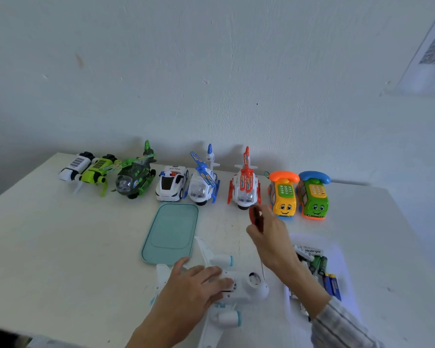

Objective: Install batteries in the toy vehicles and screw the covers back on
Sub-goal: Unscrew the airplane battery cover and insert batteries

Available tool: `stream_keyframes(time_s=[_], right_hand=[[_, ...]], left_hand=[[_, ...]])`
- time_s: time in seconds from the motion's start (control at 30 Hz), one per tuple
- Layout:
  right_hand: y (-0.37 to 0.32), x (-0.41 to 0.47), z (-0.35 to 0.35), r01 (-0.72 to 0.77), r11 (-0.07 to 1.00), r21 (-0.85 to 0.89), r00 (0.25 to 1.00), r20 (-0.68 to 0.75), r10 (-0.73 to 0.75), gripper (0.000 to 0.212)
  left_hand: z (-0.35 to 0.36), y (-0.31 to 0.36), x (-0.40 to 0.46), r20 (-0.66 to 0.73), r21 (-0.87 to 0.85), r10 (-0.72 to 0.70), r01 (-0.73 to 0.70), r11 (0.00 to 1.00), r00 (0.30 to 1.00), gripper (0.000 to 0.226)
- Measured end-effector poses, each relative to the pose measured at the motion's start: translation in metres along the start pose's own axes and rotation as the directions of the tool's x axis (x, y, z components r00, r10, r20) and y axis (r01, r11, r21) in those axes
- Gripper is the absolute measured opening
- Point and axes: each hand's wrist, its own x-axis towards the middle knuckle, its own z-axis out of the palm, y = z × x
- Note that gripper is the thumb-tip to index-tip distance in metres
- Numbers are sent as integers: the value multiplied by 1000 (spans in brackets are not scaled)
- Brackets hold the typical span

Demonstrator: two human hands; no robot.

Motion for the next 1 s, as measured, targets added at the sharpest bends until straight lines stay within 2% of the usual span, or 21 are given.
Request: stream_keyframes(time_s=[0.07, 0.13, 0.2, 0.27, 0.37, 0.47, 0.5, 0.6, 0.63, 0.77, 0.9, 1.0], right_hand=[[-14, -17, -15, 16, 982, 190, 998, -65, -3, 6], [-23, -31, -22, -70, 957, 282, 998, 22, 67, 4], [-21, -43, -19, -176, 961, 215, 975, 172, 140, 7], [-14, -56, -10, -186, 979, 82, 955, 251, 160, 7], [-3, -72, 4, -172, 985, 3, 960, 226, 167, 8], [7, -81, 14, -120, 991, -55, 982, 138, 126, 16], [9, -84, 16, -105, 993, -44, 988, 107, 109, 17], [16, -90, 23, -2, 1000, -18, 1000, 17, 3, 20], [19, -92, 24, 25, 1000, -10, 1000, 3, -25, 20], [28, -95, 26, 52, 999, 2, 999, 7, -52, 16], [30, -102, 31, 110, 988, -113, 994, -5, -111, 13], [29, -107, 32, 175, 962, -211, 984, 5, -178, 16]], left_hand=[[-2, 0, 1, 15, -11, 6, -6, 1000, 1000, 26], [-2, 0, 1, 18, -7, 8, -8, 1000, 1000, 26], [-1, -2, 1, -16, -16, 12, -12, 1000, 1000, 26], [0, -2, 2, -61, -18, 3, -4, 1000, 998, 26], [0, -3, 4, -115, 9, 13, -12, 1000, 993, 31], [1, -6, 6, -154, 62, 35, -26, 998, 987, 50], [1, -6, 6, -162, 79, 40, -28, 996, 986, 51], [0, -6, 5, -145, 162, 71, -47, 986, 987, 33], [2, -7, 4, -141, 190, 92, -64, 980, 986, 35], [6, -7, 1, -134, 250, 122, -86, 964, 983, 48], [8, -3, 0, -148, 310, 143, -92, 946, 978, 42], [8, 0, 2, -151, 322, 136, -82, 943, 979, 52]])
